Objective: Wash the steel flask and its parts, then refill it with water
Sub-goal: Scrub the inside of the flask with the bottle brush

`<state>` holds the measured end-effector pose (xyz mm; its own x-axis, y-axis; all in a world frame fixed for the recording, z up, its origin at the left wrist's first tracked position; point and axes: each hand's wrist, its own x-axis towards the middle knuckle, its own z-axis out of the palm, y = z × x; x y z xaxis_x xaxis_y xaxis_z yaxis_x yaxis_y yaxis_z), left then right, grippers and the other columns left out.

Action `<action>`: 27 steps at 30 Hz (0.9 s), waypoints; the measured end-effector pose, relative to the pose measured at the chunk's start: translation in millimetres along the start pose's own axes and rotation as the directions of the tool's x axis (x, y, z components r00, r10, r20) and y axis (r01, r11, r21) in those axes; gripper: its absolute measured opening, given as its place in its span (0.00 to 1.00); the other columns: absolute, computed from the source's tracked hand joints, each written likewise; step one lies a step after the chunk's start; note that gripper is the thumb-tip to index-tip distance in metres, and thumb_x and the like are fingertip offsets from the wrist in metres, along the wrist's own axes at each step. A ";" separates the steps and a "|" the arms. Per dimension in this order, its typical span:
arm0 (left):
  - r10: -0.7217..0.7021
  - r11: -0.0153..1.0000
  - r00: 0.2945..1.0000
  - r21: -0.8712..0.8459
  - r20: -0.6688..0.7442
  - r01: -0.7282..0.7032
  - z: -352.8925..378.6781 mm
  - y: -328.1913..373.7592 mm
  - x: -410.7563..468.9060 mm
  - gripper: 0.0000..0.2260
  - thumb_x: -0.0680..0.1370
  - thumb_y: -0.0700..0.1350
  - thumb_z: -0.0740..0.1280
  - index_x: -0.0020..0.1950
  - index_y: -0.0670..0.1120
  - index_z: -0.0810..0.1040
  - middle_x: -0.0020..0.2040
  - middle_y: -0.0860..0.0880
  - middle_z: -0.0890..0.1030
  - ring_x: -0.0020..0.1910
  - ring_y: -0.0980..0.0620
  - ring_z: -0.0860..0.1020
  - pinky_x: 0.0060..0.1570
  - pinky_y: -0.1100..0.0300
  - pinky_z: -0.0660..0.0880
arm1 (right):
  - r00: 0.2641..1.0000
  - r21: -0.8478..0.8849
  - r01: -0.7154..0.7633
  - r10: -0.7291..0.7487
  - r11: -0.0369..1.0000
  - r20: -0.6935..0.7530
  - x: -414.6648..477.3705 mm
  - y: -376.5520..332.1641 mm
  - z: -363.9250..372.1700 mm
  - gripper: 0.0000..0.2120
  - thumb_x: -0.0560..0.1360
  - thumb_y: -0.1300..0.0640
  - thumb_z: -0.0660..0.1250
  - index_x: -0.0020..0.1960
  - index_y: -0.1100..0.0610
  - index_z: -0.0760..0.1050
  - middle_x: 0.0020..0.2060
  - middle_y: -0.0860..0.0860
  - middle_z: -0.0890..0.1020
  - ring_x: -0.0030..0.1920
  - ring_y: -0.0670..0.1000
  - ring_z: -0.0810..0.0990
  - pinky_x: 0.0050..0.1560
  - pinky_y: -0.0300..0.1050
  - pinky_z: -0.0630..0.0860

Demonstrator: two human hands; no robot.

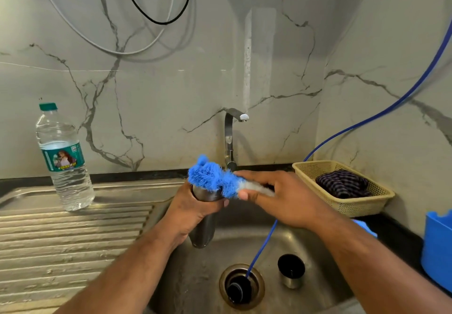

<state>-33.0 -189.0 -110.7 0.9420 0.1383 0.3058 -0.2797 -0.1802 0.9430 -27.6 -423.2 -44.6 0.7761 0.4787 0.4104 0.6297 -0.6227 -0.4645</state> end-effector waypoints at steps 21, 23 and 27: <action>0.056 0.992 0.998 0.118 -0.039 -0.051 -6.2 -8.6 0.0 0.29 0.66 0.42 0.83 0.64 0.54 0.78 0.56 0.54 0.85 0.54 0.56 0.84 0.57 0.52 0.81 | 0.990 0.055 -0.049 0.041 0.997 0.136 0.3 3.4 -8.8 0.20 0.77 0.43 0.72 0.68 0.34 0.76 0.57 0.36 0.84 0.56 0.36 0.80 0.61 0.39 0.76; 0.073 0.986 0.996 0.153 -0.055 -0.063 -9.3 -8.9 1.4 0.31 0.65 0.43 0.84 0.64 0.57 0.76 0.55 0.55 0.85 0.53 0.56 0.83 0.54 0.53 0.82 | 0.993 0.025 -0.081 0.078 0.996 0.086 -1.1 9.8 -15.7 0.19 0.78 0.43 0.71 0.67 0.34 0.77 0.56 0.37 0.85 0.52 0.35 0.80 0.55 0.35 0.75; 0.078 0.972 0.997 0.225 -0.010 -0.074 -6.5 -10.7 1.1 0.31 0.65 0.44 0.84 0.63 0.57 0.77 0.55 0.56 0.85 0.52 0.58 0.83 0.54 0.54 0.81 | 0.999 0.059 -0.033 0.032 0.998 0.014 1.3 4.9 8.0 0.21 0.78 0.42 0.70 0.71 0.36 0.74 0.60 0.38 0.83 0.54 0.37 0.80 0.57 0.40 0.76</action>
<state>-30.2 -180.6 -119.6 0.9154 0.1336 0.3798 -0.2995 -0.4043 0.8642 -23.2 -420.6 -52.7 0.7965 0.4673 0.3837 0.6045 -0.6008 -0.5231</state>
